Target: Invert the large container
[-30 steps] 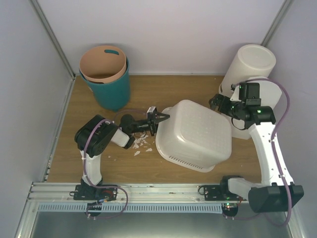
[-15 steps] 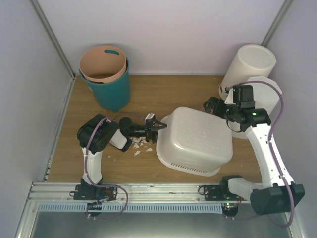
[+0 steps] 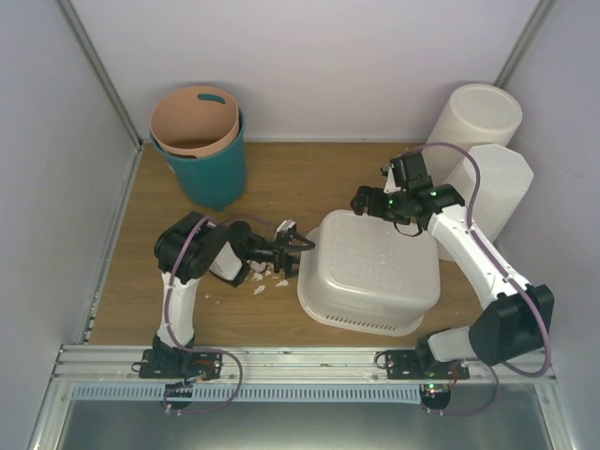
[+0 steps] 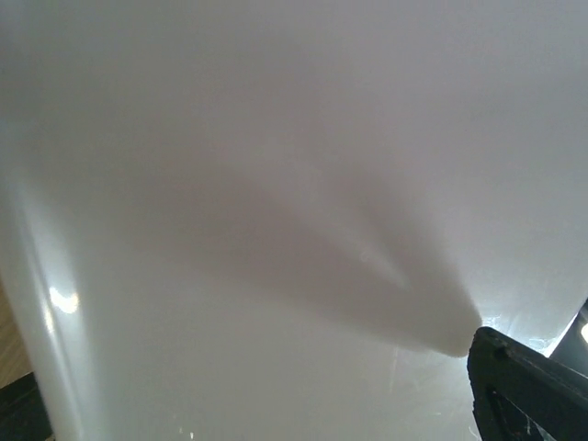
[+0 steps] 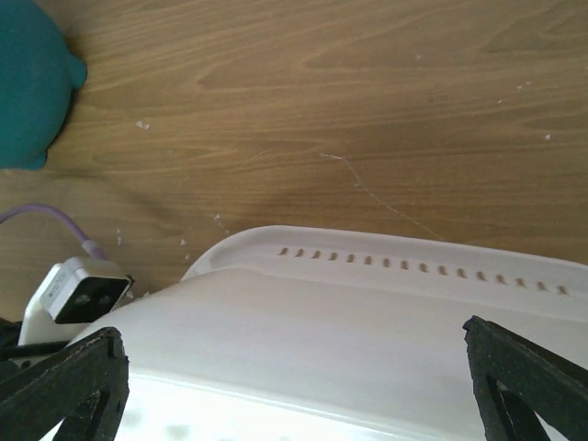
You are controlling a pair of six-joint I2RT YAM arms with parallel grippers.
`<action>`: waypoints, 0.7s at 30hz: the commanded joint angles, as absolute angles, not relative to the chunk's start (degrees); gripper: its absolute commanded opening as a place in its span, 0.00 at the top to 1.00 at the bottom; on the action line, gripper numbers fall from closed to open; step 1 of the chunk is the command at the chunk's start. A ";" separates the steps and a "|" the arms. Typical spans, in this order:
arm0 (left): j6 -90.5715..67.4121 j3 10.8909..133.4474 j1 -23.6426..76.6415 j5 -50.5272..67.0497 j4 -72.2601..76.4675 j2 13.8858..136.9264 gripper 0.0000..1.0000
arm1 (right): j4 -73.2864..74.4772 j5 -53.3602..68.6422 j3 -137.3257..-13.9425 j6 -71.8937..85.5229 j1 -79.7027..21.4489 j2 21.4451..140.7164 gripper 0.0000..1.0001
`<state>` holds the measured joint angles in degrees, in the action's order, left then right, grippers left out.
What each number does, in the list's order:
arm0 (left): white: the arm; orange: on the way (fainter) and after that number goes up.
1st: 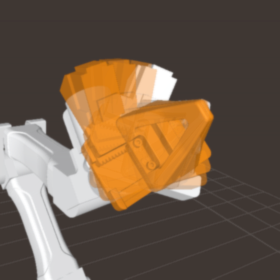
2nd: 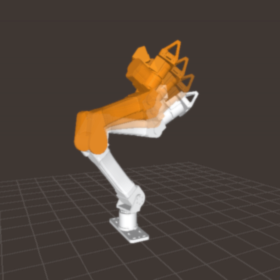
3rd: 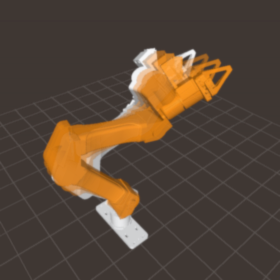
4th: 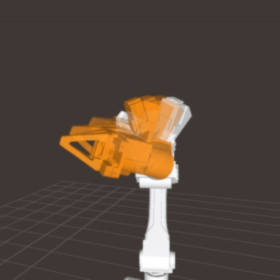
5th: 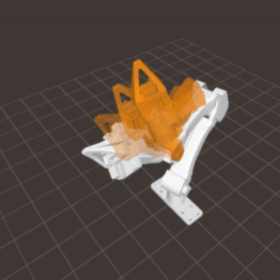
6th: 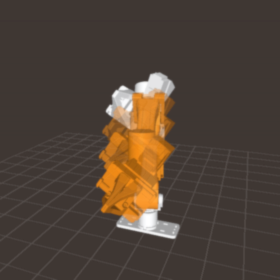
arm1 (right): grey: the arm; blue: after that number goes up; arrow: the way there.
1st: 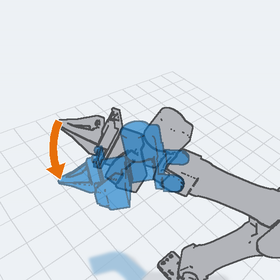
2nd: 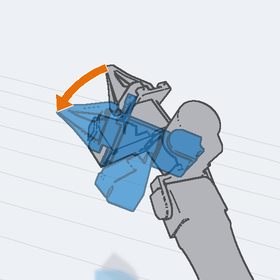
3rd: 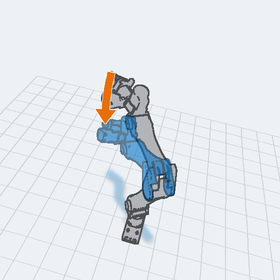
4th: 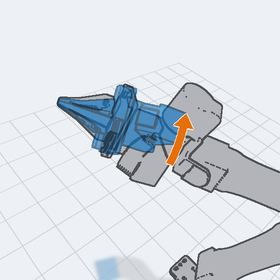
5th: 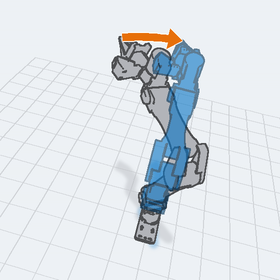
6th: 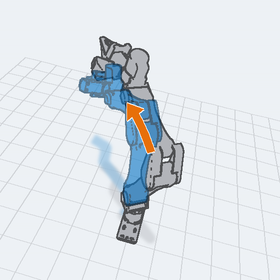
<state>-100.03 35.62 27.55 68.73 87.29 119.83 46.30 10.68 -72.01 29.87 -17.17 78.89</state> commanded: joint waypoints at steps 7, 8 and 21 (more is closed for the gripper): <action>-101.23 39.98 34.40 75.59 105.73 121.02 0.01 | 46.57 6.35 -74.77 35.14 -23.55 74.93 0.00; -100.94 39.63 34.96 75.99 105.73 120.67 0.01 | 46.62 6.30 -74.72 35.43 -24.39 75.03 0.00; -100.75 47.62 43.44 76.48 104.45 124.77 0.01 | 46.37 2.88 -74.36 36.47 -28.70 76.79 0.00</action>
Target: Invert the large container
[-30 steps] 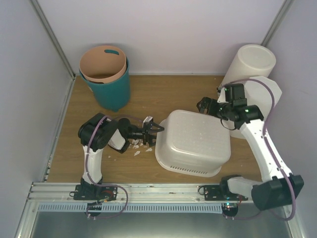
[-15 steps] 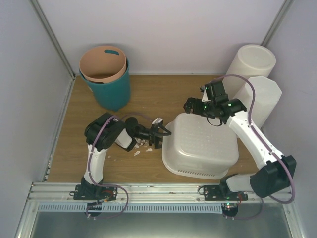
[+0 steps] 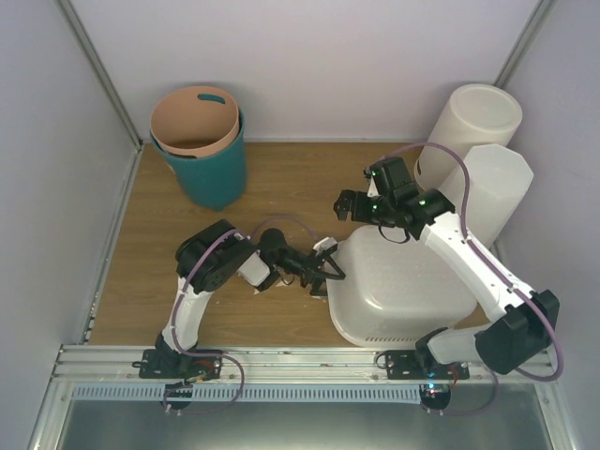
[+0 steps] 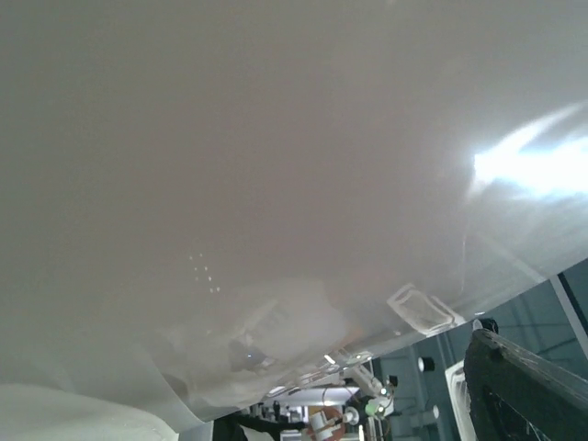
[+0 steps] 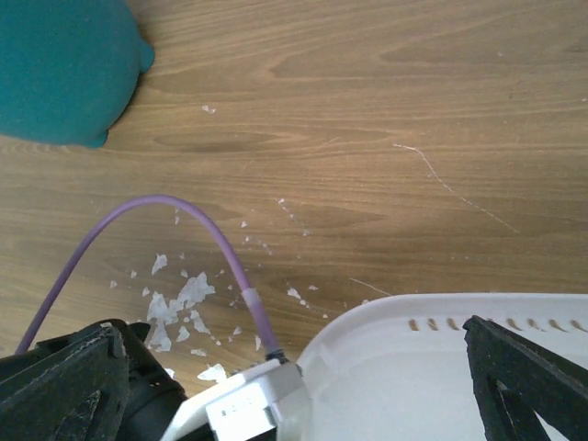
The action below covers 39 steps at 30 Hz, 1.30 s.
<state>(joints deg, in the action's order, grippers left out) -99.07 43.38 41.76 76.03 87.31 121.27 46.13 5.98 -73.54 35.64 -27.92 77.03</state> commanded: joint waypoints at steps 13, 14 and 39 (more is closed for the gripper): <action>-89.29 50.06 43.04 75.97 85.49 126.37 0.01 | 47.59 1.52 -73.47 36.73 -28.65 74.02 0.00; -84.79 49.53 42.91 76.08 79.47 124.77 0.01 | 47.18 1.93 -73.23 36.64 -28.65 74.07 0.00; -14.78 77.70 44.65 62.23 -20.43 118.92 0.01 | 44.56 7.56 -70.93 35.21 -28.76 74.33 0.00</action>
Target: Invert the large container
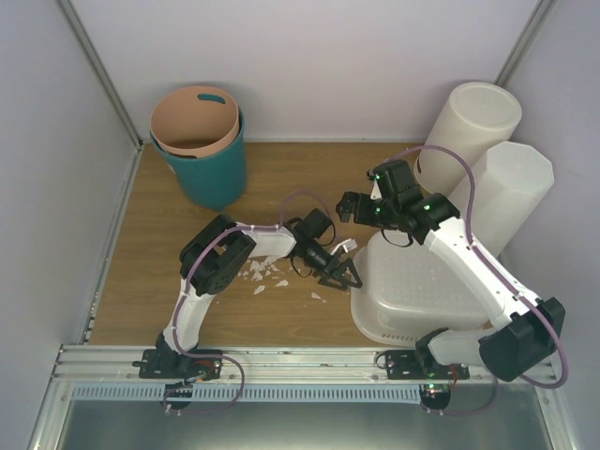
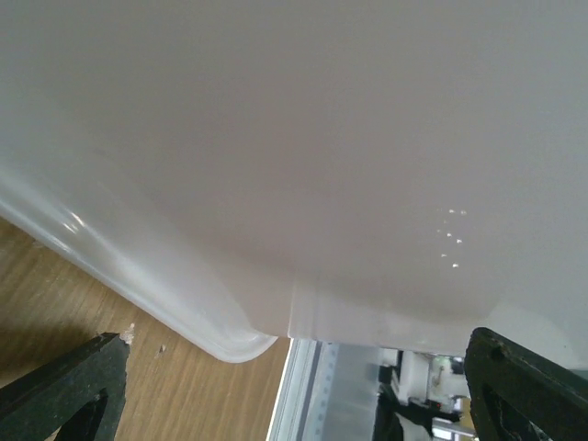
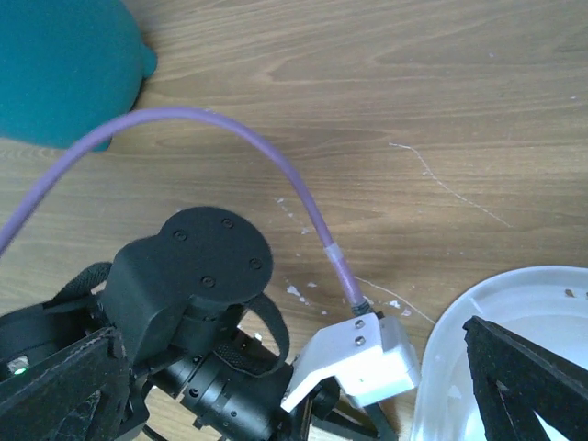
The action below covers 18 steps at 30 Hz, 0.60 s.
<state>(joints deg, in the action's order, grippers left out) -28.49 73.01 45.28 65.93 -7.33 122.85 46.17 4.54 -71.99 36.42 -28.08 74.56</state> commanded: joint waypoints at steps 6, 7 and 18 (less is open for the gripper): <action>5.78 82.80 37.71 49.60 -37.93 106.07 0.01 | 44.20 10.46 -69.48 34.24 -31.19 77.17 0.00; 7.89 83.40 36.30 47.74 -39.75 103.89 0.01 | 44.47 10.57 -69.59 33.99 -31.91 77.83 0.00; 22.62 86.51 28.66 25.05 -50.66 85.11 0.01 | 45.76 11.34 -72.32 32.61 -35.38 81.49 0.00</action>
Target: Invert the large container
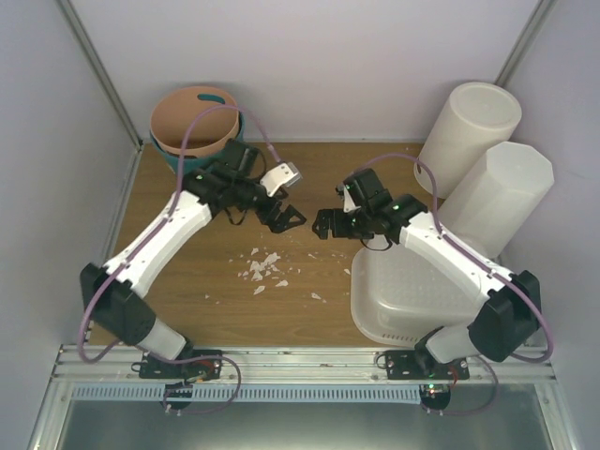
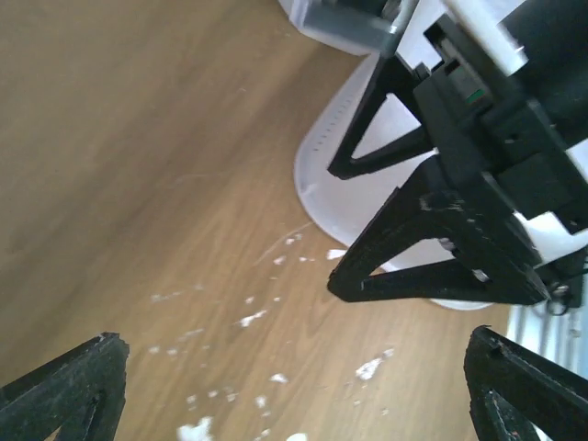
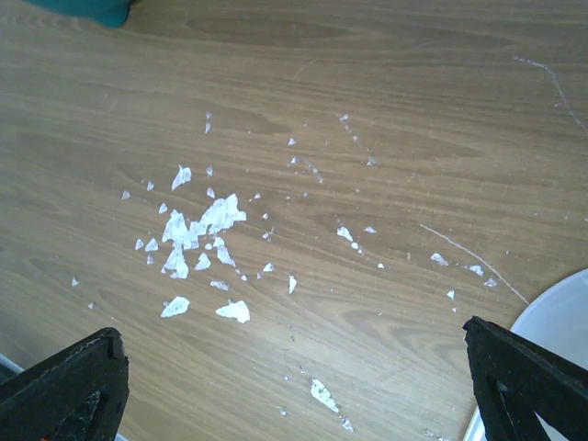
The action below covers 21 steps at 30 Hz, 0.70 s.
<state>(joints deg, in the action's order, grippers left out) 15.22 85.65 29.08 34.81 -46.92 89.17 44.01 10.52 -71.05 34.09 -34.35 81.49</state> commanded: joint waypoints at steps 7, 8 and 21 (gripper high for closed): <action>28.68 94.69 22.51 13.28 -49.48 85.96 0.01 | 49.06 14.33 -72.56 30.68 -37.97 83.65 0.00; 30.69 96.44 21.14 11.00 -49.01 86.61 0.01 | 49.77 14.55 -72.14 30.38 -38.88 84.34 0.00; 47.56 117.93 5.11 5.10 -59.32 102.78 0.01 | 59.61 6.38 -63.67 35.55 -40.64 84.59 0.00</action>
<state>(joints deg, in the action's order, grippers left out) 40.45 113.16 7.49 6.55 -54.22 100.47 54.28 11.38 -65.91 32.97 -41.34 85.91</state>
